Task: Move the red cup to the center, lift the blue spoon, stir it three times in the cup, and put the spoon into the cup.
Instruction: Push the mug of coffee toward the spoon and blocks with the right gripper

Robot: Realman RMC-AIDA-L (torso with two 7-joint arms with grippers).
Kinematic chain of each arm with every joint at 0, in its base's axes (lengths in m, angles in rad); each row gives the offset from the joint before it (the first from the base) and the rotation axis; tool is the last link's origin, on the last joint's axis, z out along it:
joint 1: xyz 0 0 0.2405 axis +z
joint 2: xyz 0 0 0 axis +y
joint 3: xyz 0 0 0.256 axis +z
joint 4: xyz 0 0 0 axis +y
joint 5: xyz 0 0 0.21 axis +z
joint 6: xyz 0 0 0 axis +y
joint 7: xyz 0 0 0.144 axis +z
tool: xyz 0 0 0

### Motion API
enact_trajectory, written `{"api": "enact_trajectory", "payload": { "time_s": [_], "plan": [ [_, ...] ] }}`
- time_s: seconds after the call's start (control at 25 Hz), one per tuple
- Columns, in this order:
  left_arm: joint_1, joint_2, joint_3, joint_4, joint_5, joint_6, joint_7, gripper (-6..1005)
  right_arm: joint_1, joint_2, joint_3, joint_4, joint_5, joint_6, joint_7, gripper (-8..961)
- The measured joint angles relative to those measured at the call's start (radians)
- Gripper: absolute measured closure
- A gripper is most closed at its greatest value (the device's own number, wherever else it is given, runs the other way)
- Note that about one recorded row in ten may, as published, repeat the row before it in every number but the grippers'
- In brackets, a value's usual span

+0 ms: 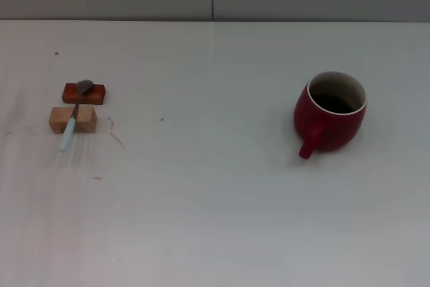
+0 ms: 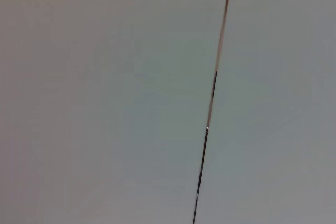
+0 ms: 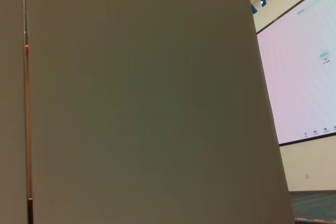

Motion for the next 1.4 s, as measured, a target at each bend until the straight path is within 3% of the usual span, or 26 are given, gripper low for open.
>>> {"api": "enact_trajectory", "payload": {
  "time_s": [0.92, 1.16, 1.4],
  "plan": [
    [0.001, 0.001, 0.002, -0.002, 0.000, 0.003, -0.001, 171, 0.000, 0.003, -0.007, 0.012, -0.005, 0.004, -0.007, 266],
    [0.001, 0.000, 0.002, -0.002, 0.000, 0.003, -0.001, 171, 0.003, 0.000, -0.010, 0.008, -0.005, 0.023, -0.033, 449],
    [0.000, 0.000, 0.002, -0.002, 0.000, 0.004, -0.001, 171, 0.031, 0.000, -0.040, 0.012, -0.009, 0.087, -0.313, 583]
  ]
}}
